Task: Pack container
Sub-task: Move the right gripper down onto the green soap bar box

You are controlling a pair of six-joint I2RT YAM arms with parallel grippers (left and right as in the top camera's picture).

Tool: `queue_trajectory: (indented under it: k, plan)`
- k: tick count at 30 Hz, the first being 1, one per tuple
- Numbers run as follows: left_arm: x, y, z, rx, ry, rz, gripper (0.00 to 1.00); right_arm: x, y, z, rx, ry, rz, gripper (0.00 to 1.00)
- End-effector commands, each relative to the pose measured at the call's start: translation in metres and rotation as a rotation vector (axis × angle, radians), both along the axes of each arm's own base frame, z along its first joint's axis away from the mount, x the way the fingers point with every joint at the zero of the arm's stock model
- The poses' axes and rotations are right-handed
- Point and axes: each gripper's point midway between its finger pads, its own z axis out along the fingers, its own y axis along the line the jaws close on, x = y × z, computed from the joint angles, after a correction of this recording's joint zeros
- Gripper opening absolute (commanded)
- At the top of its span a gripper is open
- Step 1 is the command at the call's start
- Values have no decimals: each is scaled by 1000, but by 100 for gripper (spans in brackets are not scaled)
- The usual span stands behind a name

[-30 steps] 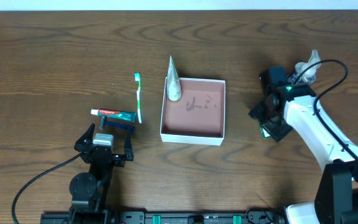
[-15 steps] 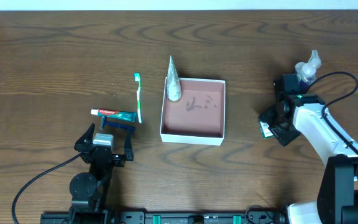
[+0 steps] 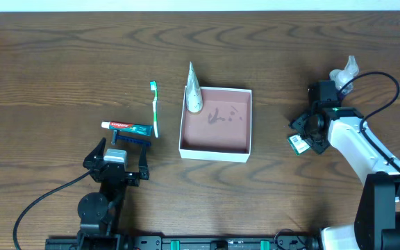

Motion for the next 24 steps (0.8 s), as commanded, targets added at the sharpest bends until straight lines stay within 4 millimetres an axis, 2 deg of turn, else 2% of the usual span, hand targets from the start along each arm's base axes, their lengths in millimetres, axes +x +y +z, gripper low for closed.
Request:
queue_trajectory:
  k: [1,9,13,19,24]
  plan:
    - [0,-1,-17,14,42,-8,98,-3,-6,-7,-24,26,9,68]
    - [0,-1,-17,14,42,-8,98,-6,-5,-22,-27,74,53,62]
    - [0,-1,-17,14,42,-8,98,-8,-3,-27,-16,92,79,55]
    - [0,-1,-17,14,42,-8,98,-10,-3,-29,-29,109,145,51]
    - [0,-1,-17,14,42,-8,98,-10,-2,-30,-40,116,208,42]
